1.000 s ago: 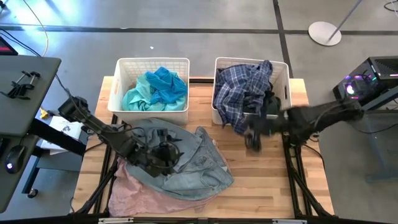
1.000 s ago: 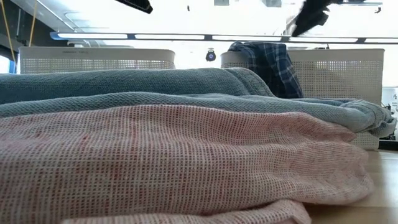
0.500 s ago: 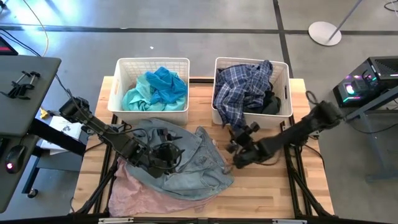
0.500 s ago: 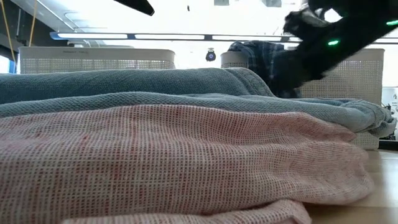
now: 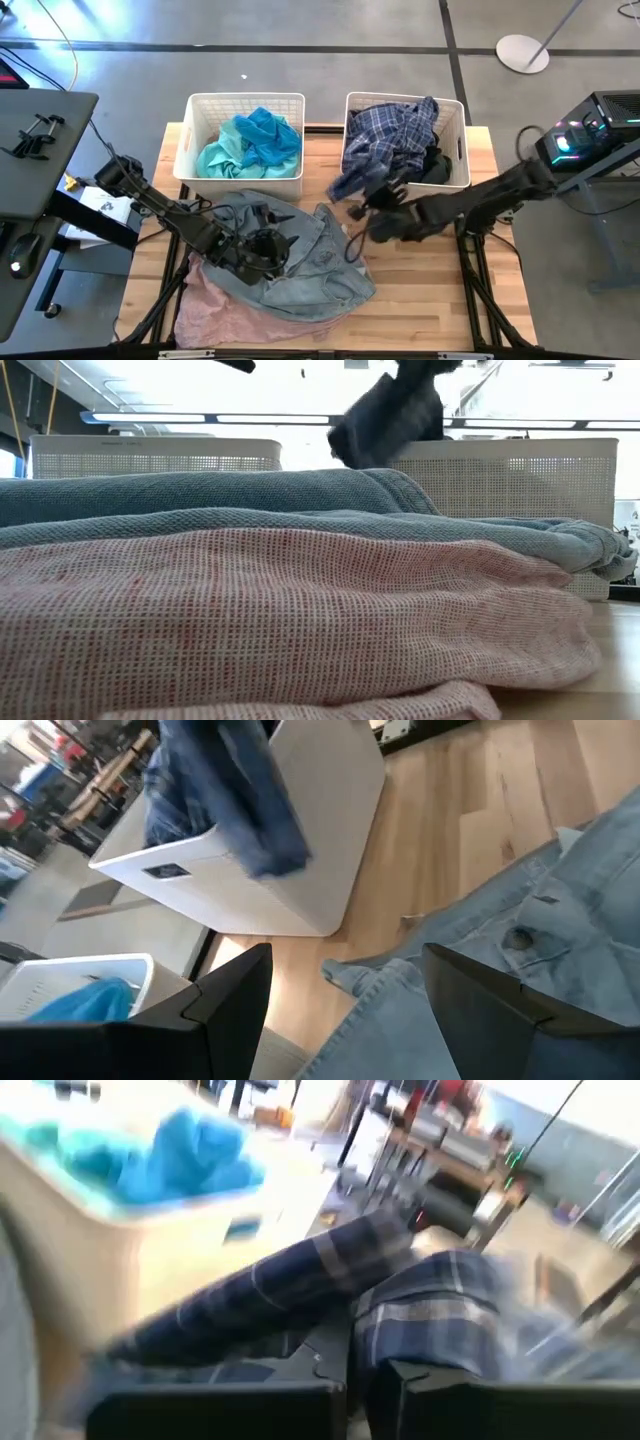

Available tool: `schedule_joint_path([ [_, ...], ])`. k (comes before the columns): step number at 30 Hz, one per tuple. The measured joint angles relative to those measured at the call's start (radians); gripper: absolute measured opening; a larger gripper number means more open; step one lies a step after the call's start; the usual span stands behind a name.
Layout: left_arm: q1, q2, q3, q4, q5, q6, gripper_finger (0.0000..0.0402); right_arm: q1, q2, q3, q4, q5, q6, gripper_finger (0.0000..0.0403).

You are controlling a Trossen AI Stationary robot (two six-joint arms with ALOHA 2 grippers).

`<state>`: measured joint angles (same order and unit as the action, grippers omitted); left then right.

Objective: Sort clothes
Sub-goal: Put the blue/white pants into the right white bin

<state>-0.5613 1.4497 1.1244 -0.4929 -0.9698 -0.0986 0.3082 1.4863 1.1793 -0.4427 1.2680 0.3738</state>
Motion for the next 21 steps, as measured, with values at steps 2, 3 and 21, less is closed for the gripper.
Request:
schedule_joint_path([
  [2,0.000,-0.005,0.000,0.019,-0.012,0.017,0.0247,-0.004,-0.057,0.048,-0.046,0.038,-0.097,0.0003],
  [3,0.000,-0.010,0.000,0.023,-0.022,0.026,0.0247,-0.015,-0.086,0.069,-0.080,0.053,-0.119,0.0004],
  [21,0.011,-0.095,0.000,-0.008,-0.112,-0.022,0.0247,-0.693,-0.415,-0.475,-0.153,-0.938,0.295,0.0000],
])
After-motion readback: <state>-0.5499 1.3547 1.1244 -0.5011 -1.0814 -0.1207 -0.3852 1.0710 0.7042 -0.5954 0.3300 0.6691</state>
